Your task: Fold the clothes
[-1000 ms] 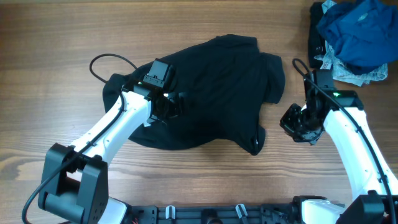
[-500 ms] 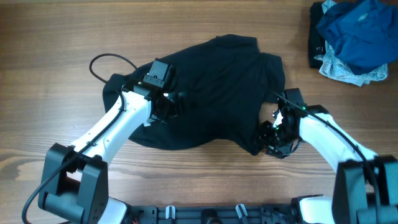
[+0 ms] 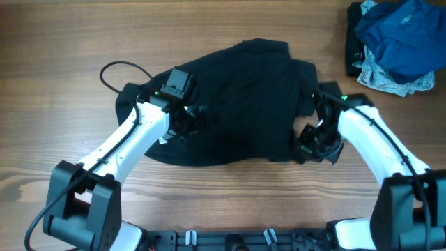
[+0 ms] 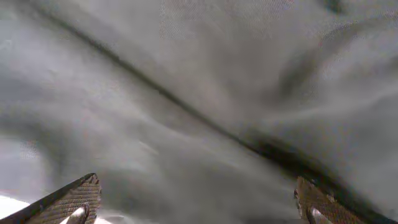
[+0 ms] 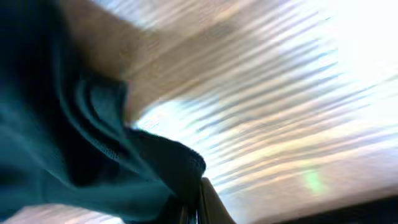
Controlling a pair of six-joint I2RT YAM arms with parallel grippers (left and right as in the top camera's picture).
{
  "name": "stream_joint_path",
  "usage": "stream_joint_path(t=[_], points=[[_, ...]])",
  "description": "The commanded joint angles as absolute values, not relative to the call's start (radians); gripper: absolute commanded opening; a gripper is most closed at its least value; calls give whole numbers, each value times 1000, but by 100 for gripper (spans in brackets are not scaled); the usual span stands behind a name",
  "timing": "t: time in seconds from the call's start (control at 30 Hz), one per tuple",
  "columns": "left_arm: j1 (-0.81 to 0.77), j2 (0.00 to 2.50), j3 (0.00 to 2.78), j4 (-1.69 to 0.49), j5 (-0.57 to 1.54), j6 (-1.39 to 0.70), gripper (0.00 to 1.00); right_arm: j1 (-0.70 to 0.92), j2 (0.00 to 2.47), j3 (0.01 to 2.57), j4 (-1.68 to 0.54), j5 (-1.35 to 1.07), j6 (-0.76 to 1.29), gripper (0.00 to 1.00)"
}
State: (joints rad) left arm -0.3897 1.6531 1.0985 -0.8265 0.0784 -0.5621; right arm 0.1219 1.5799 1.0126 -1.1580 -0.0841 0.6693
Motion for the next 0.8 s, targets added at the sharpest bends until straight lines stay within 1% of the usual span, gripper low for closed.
stream_joint_path(t=[0.0, 0.13, 0.2, 0.23, 0.27, 0.33, 0.4, 0.47, 0.5, 0.53, 0.63, 0.77], points=[[-381, 1657, 1100, -835, 49, -558, 100, 91, 1546, 1102, -1210, 114, 717, 4], [-338, 1657, 1100, -854, 51, -558, 100, 25, 1546, 1102, -1256, 165, 732, 4], [-331, 1657, 1100, -853, 51, -558, 100, 26, 1547, 1102, -1245, 151, 642, 22], [-331, 1657, 1100, -853, 51, -558, 100, 26, 1547, 1102, -1240, 125, 628, 50], [-331, 1657, 1100, -859, 51, -558, 100, 26, 1547, 1102, -1232, 112, 628, 51], [-331, 1657, 1100, -880, 51, -558, 100, 26, 1547, 1102, -1225, 90, 630, 68], [-331, 1657, 1100, -905, 51, -558, 100, 26, 1547, 1102, -1214, 38, 627, 70], [-331, 1657, 1100, -913, 51, -558, 100, 26, 1547, 1102, -1199, -3, 603, 74], [-331, 1657, 1100, -923, 56, -559, 100, 26, 1547, 1102, -1184, -30, 574, 82], [-331, 1657, 1100, -947, 63, -570, 100, 26, 1547, 1102, -1179, -35, 575, 87], [-331, 1657, 1100, -1010, 63, -599, 100, 26, 1547, 1102, -1159, -35, 580, 87], [-331, 1657, 1099, -1064, 81, -722, 100, 26, 1547, 1102, -1151, -35, 605, 88]])
